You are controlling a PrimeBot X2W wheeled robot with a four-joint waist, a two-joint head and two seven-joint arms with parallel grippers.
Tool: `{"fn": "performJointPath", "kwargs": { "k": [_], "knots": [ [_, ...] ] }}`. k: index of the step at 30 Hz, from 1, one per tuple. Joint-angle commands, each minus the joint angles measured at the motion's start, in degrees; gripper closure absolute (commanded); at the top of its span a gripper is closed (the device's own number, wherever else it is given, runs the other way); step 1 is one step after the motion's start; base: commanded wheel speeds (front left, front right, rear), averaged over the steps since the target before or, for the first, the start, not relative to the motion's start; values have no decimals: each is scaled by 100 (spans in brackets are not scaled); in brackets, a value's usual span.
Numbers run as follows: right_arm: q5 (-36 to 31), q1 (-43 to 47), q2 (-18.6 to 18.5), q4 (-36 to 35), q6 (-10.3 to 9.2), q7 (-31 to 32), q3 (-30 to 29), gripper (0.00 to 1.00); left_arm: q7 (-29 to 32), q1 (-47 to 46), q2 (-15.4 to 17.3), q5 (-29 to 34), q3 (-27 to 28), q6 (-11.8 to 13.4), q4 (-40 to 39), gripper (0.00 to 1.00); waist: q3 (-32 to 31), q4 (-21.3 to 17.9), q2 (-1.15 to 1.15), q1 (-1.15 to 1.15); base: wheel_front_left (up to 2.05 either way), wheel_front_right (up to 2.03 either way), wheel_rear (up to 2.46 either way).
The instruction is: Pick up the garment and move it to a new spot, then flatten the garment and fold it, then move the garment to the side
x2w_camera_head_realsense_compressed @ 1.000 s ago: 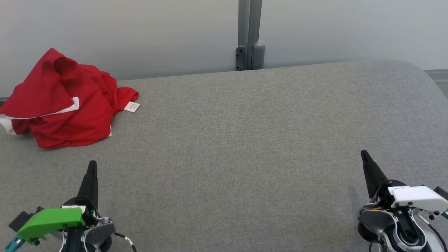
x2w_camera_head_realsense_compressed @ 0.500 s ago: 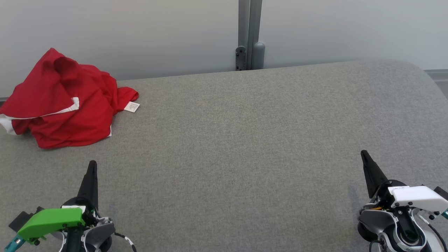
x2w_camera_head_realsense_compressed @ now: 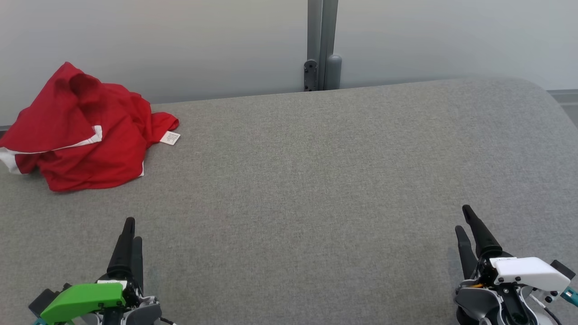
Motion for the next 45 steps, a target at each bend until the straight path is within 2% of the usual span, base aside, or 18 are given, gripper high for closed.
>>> {"fn": "performJointPath", "kwargs": {
  "k": [1,8,12,28,36,45],
  "knots": [
    [-84,-48,-34,-129,10,-75,25,0,-67,-46,23,111,-52,-5,-131,0,-2,0,0,0,0,0,0],
    [-509,-17,-41,-188,11,-257,24,0,-247,-5,27,484,-167,50,-232,0,-10,2,0,0,0,0,0],
    [-1102,-5,-44,-329,11,-357,16,0,-346,10,30,855,-196,135,-357,0,-13,2,0,0,0,0,0],
    [-3354,69,-57,-892,12,-709,245,0,-698,88,39,3182,-436,624,-902,0,0,6,0,0,0,0,0],
    [-4414,88,-61,-1061,13,-867,482,0,-854,159,43,4347,-592,723,-934,0,6,11,0,0,0,0,0],
    [-5318,124,-67,-964,14,-1028,677,0,-1015,225,78,5301,-736,814,-934,0,6,21,0,0,0,0,0]
  ]
}}
